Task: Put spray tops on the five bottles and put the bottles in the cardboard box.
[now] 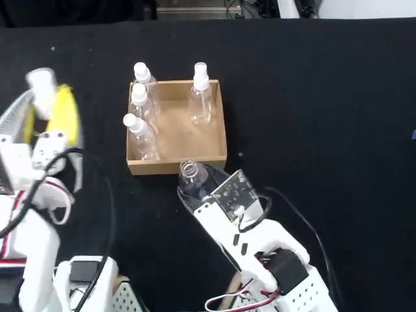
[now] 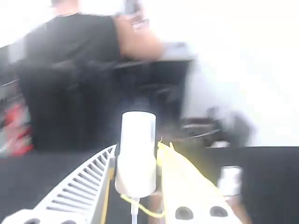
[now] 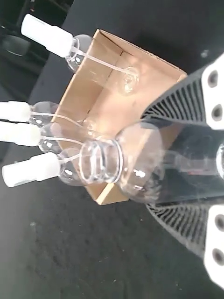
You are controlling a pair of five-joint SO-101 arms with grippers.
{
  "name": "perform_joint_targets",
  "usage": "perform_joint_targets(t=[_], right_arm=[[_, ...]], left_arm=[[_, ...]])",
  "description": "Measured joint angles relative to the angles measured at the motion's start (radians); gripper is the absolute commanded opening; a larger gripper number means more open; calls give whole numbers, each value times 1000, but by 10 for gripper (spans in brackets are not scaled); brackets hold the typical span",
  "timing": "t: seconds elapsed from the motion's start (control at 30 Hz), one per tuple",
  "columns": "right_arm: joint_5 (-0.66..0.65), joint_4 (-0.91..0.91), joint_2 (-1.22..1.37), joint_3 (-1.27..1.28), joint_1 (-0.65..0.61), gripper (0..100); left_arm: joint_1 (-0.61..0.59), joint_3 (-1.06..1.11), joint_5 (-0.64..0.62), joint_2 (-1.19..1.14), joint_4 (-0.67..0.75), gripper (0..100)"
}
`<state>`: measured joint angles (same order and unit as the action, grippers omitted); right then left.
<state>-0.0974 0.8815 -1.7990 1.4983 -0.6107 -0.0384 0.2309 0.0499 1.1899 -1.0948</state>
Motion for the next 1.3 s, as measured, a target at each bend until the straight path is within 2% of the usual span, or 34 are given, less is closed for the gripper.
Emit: perform_joint_targets(t=[0.1,0.27,0.57,0.9,1.07,1.3], right_arm=[[58,0,0,0,0,11],[78,0,0,0,0,11],[80,0,0,29,0,11],[80,0,0,29,0,11],[80,0,0,29,0,11],[86,-69,0,29,0,11]], left_arm=[[106,0,-48,-21,63,29],[235,0,-196,-71,180,32],[414,123,-166,-87,359,32],[506,265,-169,-97,377,30],[522,265,-264,-97,381,30],[519,302,-292,-95,522,30]])
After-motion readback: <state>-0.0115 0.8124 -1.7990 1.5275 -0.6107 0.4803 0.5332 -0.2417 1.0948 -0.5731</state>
